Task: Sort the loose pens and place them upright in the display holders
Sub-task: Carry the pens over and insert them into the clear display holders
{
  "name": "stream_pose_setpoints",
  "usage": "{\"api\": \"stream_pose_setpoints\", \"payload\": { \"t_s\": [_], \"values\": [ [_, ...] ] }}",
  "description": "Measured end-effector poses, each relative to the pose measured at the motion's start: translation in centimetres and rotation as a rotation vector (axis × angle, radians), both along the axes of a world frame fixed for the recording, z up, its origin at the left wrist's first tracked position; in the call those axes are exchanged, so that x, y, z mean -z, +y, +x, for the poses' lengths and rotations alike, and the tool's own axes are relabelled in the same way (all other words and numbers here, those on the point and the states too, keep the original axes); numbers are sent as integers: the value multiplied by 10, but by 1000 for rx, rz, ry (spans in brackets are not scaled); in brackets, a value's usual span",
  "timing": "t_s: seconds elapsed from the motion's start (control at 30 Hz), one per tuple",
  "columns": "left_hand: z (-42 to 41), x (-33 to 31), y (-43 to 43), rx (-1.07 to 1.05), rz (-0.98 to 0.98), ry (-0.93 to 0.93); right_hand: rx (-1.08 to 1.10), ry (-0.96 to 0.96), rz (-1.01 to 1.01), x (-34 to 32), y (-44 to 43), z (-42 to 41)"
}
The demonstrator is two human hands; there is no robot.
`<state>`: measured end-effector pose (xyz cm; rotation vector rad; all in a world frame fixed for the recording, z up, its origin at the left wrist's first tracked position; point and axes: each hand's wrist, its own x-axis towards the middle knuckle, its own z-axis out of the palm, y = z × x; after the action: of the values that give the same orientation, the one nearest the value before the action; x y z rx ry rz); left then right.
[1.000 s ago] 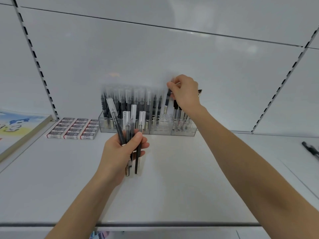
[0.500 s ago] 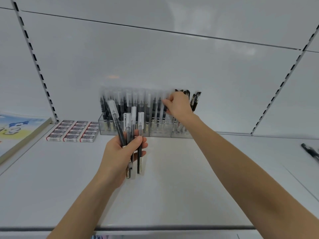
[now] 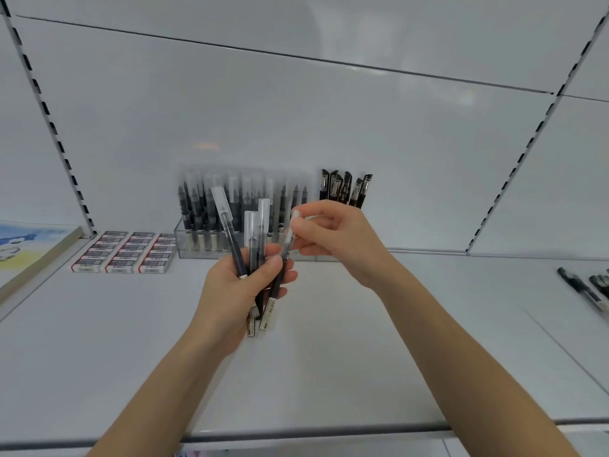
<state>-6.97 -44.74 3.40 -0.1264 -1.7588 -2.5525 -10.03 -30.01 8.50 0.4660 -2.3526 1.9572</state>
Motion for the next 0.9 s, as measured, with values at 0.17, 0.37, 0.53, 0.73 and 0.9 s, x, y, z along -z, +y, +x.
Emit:
{"api": "stream_pose_setpoints", "payload": {
  "t_s": [0.17,0.37,0.53,0.73,0.9],
  "values": [
    [0,4,0,15,-12,-3,47,17,-20,-3,5,-4],
    [-1,9,-10,-84,-67,-20,369,225,79,-26,28,-37],
    [0,7,-12,-160,-127,-8,488,416,275,-32,28,-65],
    [0,7,-16,-182,-134,-20,437,505,387,-33,15,-78],
    [0,8,-18,-181,-127,-27,420,524,443,-34,12,-83]
  ]
}}
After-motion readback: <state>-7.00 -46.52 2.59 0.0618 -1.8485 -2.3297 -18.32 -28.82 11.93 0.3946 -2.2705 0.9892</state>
